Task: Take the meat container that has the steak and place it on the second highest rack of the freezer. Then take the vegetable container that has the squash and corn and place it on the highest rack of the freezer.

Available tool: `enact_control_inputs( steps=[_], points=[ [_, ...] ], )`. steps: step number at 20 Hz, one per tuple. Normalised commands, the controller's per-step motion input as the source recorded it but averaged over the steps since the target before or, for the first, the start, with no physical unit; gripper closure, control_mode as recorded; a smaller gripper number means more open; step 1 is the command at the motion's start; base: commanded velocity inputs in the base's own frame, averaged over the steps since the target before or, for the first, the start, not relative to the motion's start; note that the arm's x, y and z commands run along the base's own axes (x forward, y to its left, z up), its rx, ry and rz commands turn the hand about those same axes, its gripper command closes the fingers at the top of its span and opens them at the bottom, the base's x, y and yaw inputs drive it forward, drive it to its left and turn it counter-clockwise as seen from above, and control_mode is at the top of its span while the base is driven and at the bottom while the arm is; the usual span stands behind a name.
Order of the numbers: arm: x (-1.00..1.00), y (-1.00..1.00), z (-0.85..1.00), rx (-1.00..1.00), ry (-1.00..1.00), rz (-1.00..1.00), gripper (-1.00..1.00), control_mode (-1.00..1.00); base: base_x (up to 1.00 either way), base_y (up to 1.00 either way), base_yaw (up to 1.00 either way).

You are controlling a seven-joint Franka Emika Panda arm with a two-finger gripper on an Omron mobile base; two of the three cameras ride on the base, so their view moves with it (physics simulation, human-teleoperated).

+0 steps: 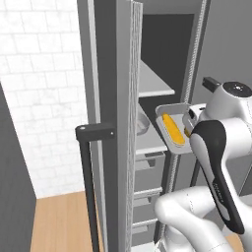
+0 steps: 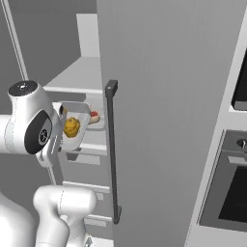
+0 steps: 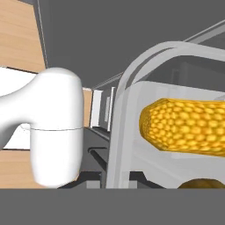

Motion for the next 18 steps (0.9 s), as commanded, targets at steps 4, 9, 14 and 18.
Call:
enact_control_inputs(
  steps=[4,9,14,18],
  points=[
    [0.00,0.00,0.00,0.00,0.00,0.00,1.00,1.00,0.39,0.80,0.00],
    [0.00,0.00,0.00,0.00,0.00,0.00,1.00,1.00,0.52,0.62,0.00],
    [0.00,0.00,0.00,0.00,0.00,0.00,1.00,1.00,0.68,0.38,0.00],
    [0.00,0.00,0.00,0.00,0.00,0.00,1.00,1.00,0.65,0.21,0.00]
  ],
)
